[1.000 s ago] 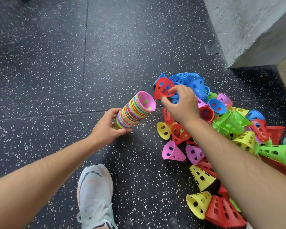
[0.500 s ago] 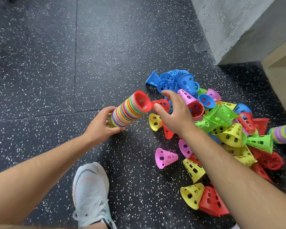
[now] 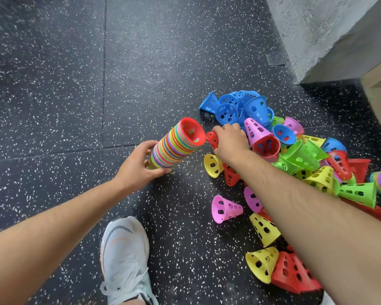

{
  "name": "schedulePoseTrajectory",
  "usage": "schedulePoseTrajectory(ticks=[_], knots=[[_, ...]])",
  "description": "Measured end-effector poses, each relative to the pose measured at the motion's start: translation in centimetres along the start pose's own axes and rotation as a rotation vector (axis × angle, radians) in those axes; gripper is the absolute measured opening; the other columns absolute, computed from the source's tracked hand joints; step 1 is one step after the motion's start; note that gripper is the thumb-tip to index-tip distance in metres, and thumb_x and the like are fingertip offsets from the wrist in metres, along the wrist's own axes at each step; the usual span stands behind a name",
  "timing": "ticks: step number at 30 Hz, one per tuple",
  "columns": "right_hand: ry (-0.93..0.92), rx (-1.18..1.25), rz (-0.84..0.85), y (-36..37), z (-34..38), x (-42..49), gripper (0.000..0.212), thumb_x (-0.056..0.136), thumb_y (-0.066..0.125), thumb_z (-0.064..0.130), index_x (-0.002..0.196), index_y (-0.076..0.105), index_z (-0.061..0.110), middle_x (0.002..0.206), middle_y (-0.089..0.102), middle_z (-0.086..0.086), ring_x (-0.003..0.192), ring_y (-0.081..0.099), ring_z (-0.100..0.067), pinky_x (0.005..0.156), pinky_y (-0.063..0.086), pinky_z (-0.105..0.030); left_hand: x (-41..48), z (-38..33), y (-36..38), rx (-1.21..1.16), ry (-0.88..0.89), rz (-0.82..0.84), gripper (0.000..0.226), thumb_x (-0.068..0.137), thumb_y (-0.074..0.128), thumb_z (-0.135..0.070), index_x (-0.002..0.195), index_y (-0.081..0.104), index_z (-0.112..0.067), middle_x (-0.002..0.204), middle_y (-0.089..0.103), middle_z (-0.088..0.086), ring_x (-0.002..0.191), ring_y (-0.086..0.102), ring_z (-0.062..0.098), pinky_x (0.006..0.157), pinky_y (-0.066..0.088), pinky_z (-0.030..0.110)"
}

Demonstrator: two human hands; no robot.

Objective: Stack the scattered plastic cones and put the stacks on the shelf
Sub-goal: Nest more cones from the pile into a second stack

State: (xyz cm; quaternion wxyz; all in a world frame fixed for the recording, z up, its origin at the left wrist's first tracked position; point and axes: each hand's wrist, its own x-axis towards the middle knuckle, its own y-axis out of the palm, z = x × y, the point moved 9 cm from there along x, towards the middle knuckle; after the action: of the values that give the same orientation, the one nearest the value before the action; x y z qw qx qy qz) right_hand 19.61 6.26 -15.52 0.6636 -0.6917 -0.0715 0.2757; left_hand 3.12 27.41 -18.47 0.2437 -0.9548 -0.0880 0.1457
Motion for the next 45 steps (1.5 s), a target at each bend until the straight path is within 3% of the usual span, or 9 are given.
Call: schedulePoseTrajectory(ticks=[6, 10, 14, 21, 27, 30, 33, 36, 45], knots=[[-0.037, 0.518, -0.141, -3.2, -0.6, -1.7, 0.053, 0.083, 0.072, 0.034, 0.131, 0.05, 0.034, 0.116, 0.043, -0.001, 0.106, 0.053, -0.025, 0.093, 0.048, -0.036, -0.1, 0.0, -0.1, -0.015, 0.001, -0.003, 0.075, 0.074, 0.095, -0.031, 0.138, 0.055, -0.026, 0.131, 0.063, -0.012, 0.124, 0.056, 0.0, 0.098, 0.048, 0.02], [-0.03, 0.636, -0.286, -6.7, -1.6, -3.6, 0.06, 0.076, 0.074, 0.028, 0.128, 0.045, 0.02, 0.119, 0.049, -0.002, 0.11, 0.049, -0.02, 0.095, 0.04, -0.029, -0.2, 0.1, 0.0, -0.028, 0.006, -0.001, 0.074, 0.073, 0.096, -0.032, 0.135, 0.055, -0.03, 0.13, 0.063, -0.015, 0.122, 0.057, -0.002, 0.096, 0.048, 0.02], [-0.23, 0.589, -0.343, -10.5, 0.3, -5.5, 0.046, 0.076, 0.074, 0.033, 0.113, 0.052, 0.016, 0.102, 0.05, 0.006, 0.098, 0.043, -0.015, 0.082, 0.03, -0.018, -0.1, 0.3, 0.1, -0.015, 0.019, -0.001, 0.072, 0.072, 0.096, -0.035, 0.131, 0.056, -0.039, 0.128, 0.062, -0.02, 0.121, 0.057, -0.005, 0.094, 0.049, 0.02], [-0.368, 0.34, -0.155, -11.1, 3.9, -5.4, 0.044, 0.073, 0.071, 0.051, 0.107, 0.061, 0.026, 0.084, 0.052, 0.011, 0.101, 0.038, -0.02, 0.091, 0.042, -0.035, 0.1, 0.2, 0.2, 0.036, 0.036, 0.003, 0.072, 0.071, 0.095, -0.042, 0.127, 0.051, -0.053, 0.128, 0.061, -0.026, 0.12, 0.055, -0.012, 0.091, 0.044, 0.014], [-0.242, 0.652, -0.079, -8.9, 2.3, -4.9, 0.085, 0.073, 0.058, 0.078, 0.142, 0.04, 0.031, 0.134, 0.048, 0.009, 0.121, 0.045, -0.009, 0.103, 0.035, -0.024, -0.1, -0.1, 0.3, 0.064, 0.074, 0.009, 0.072, 0.07, 0.095, -0.041, 0.125, 0.051, -0.056, 0.127, 0.059, -0.027, 0.12, 0.055, -0.011, 0.095, 0.048, 0.02], [-0.111, 0.788, -0.096, -7.0, -0.2, -5.0, 0.07, 0.088, 0.044, 0.07, 0.144, 0.041, 0.027, 0.136, 0.051, 0.005, 0.124, 0.047, -0.007, 0.107, 0.037, -0.029, -0.1, -0.2, 0.3, 0.089, 0.088, 0.019, 0.075, 0.07, 0.094, -0.041, 0.13, 0.051, -0.053, 0.129, 0.058, -0.026, 0.122, 0.054, -0.01, 0.1, 0.051, 0.029], [-0.044, 0.633, -0.032, -4.1, -1.9, -5.6, 0.056, 0.092, 0.053, 0.052, 0.142, 0.044, 0.028, 0.136, 0.053, 0.003, 0.127, 0.047, -0.014, 0.11, 0.037, -0.037, 0.0, -0.2, 0.5, 0.116, 0.101, 0.033, 0.076, 0.071, 0.093, -0.042, 0.133, 0.051, -0.048, 0.13, 0.058, -0.025, 0.124, 0.055, -0.005, 0.102, 0.054, 0.037], [-0.143, 0.35, 0.105, -1.0, -0.5, -6.3, 0.076, 0.078, 0.067, 0.045, 0.147, 0.036, 0.034, 0.147, 0.045, 0.003, 0.135, 0.041, -0.022, 0.111, 0.036, -0.039, 0.1, 0.0, 0.6, 0.121, 0.1, 0.043, 0.077, 0.071, 0.094, -0.041, 0.136, 0.052, -0.044, 0.132, 0.059, -0.022, 0.126, 0.056, 0.0, 0.104, 0.053, 0.04], [-0.257, -0.069, 0.031, 2.9, 3.4, -5.4, 0.072, 0.073, 0.083, 0.036, 0.13, 0.044, 0.016, 0.125, 0.051, -0.001, 0.114, 0.049, -0.026, 0.097, 0.039, -0.037, 0.1, -0.2, 0.4, 0.076, 0.086, 0.037, 0.075, 0.071, 0.095, -0.04, 0.127, 0.049, -0.057, 0.128, 0.059, -0.03, 0.123, 0.054, -0.011, 0.096, 0.048, 0.022]])
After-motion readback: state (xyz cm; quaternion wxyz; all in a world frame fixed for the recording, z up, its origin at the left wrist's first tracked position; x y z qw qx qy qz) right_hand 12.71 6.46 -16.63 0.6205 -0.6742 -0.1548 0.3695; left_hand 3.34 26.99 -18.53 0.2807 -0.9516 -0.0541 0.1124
